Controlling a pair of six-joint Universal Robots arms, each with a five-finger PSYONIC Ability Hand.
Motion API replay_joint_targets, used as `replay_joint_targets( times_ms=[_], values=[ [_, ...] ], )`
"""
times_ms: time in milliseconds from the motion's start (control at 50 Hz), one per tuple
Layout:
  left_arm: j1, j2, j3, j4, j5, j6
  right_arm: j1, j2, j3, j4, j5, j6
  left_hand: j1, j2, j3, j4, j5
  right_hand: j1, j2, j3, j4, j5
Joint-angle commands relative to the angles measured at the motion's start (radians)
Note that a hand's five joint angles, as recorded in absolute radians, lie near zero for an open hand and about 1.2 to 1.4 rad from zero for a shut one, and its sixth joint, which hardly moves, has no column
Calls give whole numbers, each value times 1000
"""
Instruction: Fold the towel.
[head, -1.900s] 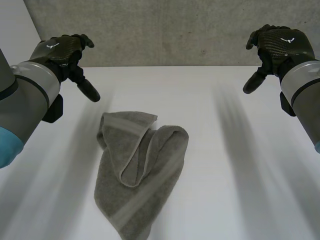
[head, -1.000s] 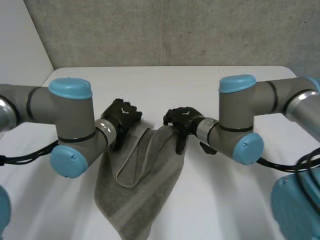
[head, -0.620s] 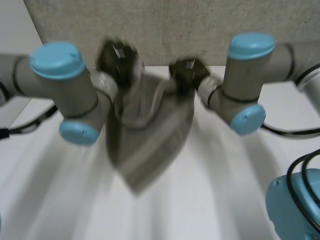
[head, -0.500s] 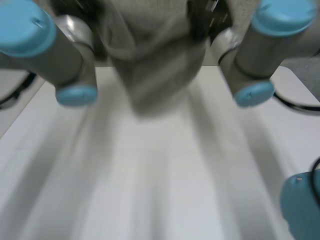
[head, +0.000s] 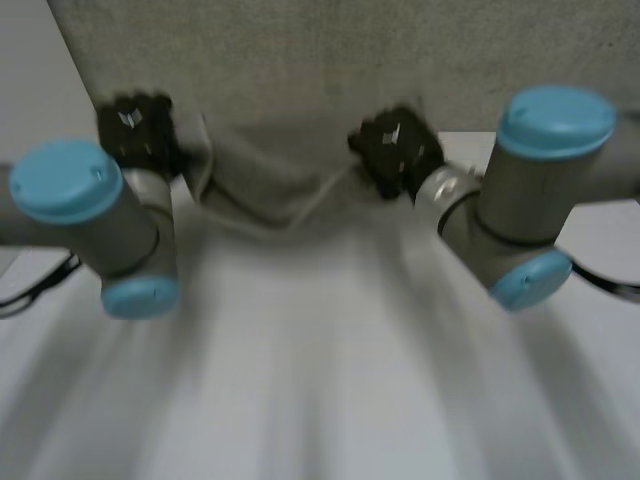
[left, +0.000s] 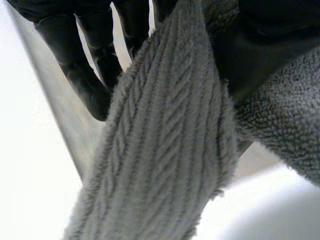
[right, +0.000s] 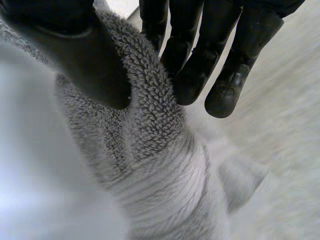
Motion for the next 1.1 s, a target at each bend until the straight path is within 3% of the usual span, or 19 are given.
replay_joint_targets(
  times_ms=[20,160,340,380,400,420,500,660,760,880,920,1100],
  values=[
    [2,21,-212,-1,70,16,5,52,116,63,9,-49,75,-87,-143,-119,-174,190,69,74,69,96],
    [28,145,-432,-1,73,50,-6,38,185,219,16,-77,75,-87,-143,-119,-174,190,69,74,69,96],
    [38,336,-592,9,79,48,-49,-93,333,236,-1,-78,-72,-234,-289,-265,-320,190,69,74,69,96],
    [38,415,-652,10,81,47,-53,-138,394,221,1,-78,-311,-473,-529,-505,-559,190,69,74,69,96],
    [38,416,-652,10,81,47,-53,-139,394,221,1,-78,-313,-475,-530,-506,-561,190,69,74,69,96],
    [38,452,-683,10,81,48,-56,-158,421,207,1,-78,-499,-661,-716,-692,-747,190,69,74,69,96],
    [37,511,-740,10,99,50,-69,-188,480,173,1,-78,-665,-827,-882,-858,-913,190,69,74,69,96],
    [55,578,-847,24,294,56,-89,-212,547,97,-2,-63,-730,-891,-947,-923,-978,190,69,74,69,96],
    [144,583,-898,32,459,145,-84,-211,558,92,-2,-61,-732,-894,-950,-926,-981,190,69,74,69,96],
    [193,589,-942,32,539,265,-84,-208,569,89,-4,-61,-747,-909,-965,-941,-995,190,69,74,69,96],
    [204,589,-977,33,584,349,-84,-202,569,87,-4,-61,-835,-997,-1052,-1028,-1083,190,69,74,69,96],
    [216,587,-1022,42,690,495,-83,-192,570,80,-4,-60,-1094,-1256,-1311,-1287,-1342,190,69,74,69,96]
  ],
)
